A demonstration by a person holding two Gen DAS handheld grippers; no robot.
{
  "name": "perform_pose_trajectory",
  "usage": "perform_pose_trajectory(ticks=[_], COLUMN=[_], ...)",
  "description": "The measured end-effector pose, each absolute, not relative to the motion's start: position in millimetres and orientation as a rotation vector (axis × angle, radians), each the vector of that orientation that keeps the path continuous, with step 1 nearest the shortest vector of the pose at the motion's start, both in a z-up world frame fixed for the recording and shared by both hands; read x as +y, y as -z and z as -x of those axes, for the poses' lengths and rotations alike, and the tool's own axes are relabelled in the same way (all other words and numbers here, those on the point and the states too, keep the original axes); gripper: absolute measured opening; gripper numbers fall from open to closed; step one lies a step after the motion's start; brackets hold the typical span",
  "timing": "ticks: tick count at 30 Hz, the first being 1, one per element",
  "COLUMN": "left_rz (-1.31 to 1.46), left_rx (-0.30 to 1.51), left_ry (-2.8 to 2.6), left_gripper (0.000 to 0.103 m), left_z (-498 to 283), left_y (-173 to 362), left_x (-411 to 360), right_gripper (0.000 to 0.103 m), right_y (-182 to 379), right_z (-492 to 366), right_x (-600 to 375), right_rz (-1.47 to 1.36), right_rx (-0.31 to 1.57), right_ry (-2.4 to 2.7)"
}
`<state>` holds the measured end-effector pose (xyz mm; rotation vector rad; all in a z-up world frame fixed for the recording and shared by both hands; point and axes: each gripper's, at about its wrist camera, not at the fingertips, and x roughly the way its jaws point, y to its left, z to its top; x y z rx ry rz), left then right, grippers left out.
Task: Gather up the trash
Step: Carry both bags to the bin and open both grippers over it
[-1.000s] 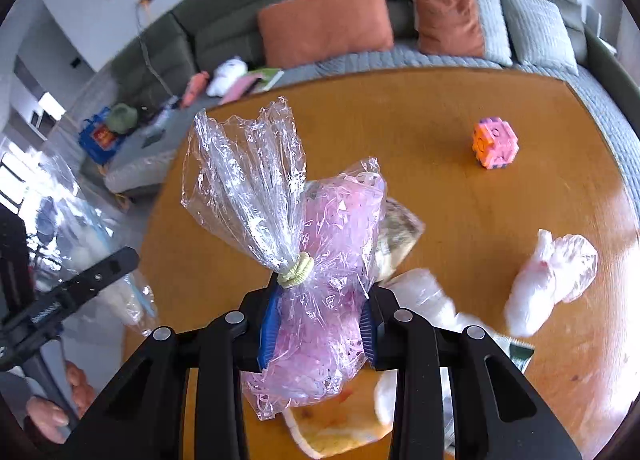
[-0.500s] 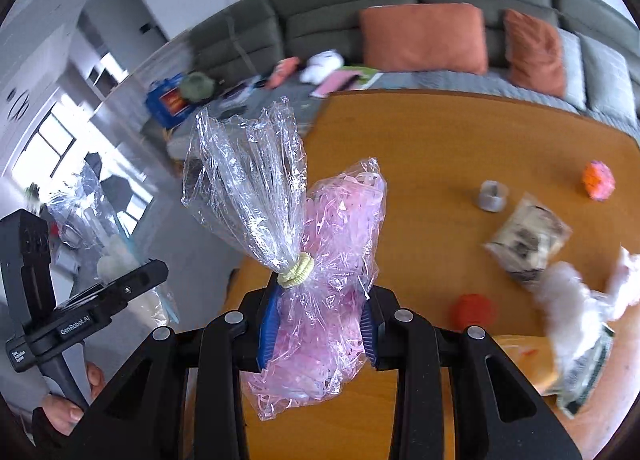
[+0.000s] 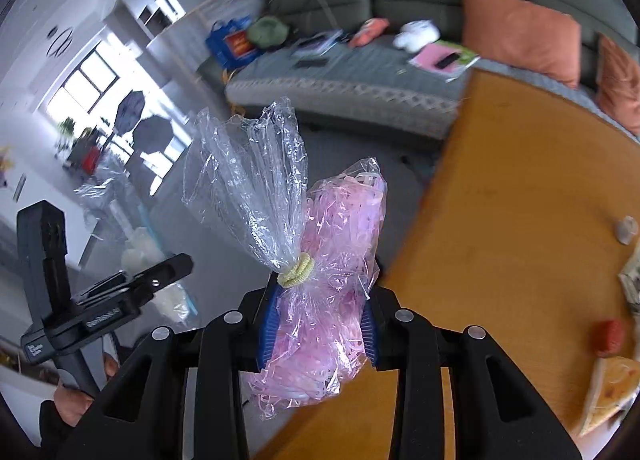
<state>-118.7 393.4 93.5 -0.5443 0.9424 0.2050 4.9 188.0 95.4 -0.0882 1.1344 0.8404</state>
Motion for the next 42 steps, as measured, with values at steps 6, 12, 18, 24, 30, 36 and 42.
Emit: perform_pose_trajectory(ticks=[6,12,18,24,30,36,42], left_rz=[0.575,0.583,0.692,0.727,0.739,0.692,0.616], left_rx=[0.995,1.091,1.164,1.144,1.114,1.092,1.088], left_ry=[-0.267,-0.307,-0.431,-0.454,-0.435,-0.384,-0.302], left_gripper=[0.05,0.097,0.097,0.097,0.097,0.097,0.097], left_z=[136,137,145,161,164,155,129], left_y=[-70,-42,-16,-14,-27,-49,-72], left_x=[436,467,497,512,511,475,418], right_gripper=[0.037,0.089,0.09,0.09,0.09,0.09,0.09], right_y=[-74,-62,-58,-55,-64,-82,-102], right_z=[12,20,18,18,17,18,15], right_x=[253,294,315,317,299,261,204], right_rz=[0.154,0.141,0.137,0.107,0.066,0.026,-0.015], right_rx=[1.193,1.251,1.271,1.295,1.291,1.248,1.188], right_ry=[-0.91,-0.922,-0.9,-0.905,-0.903,-0.906,-0.864])
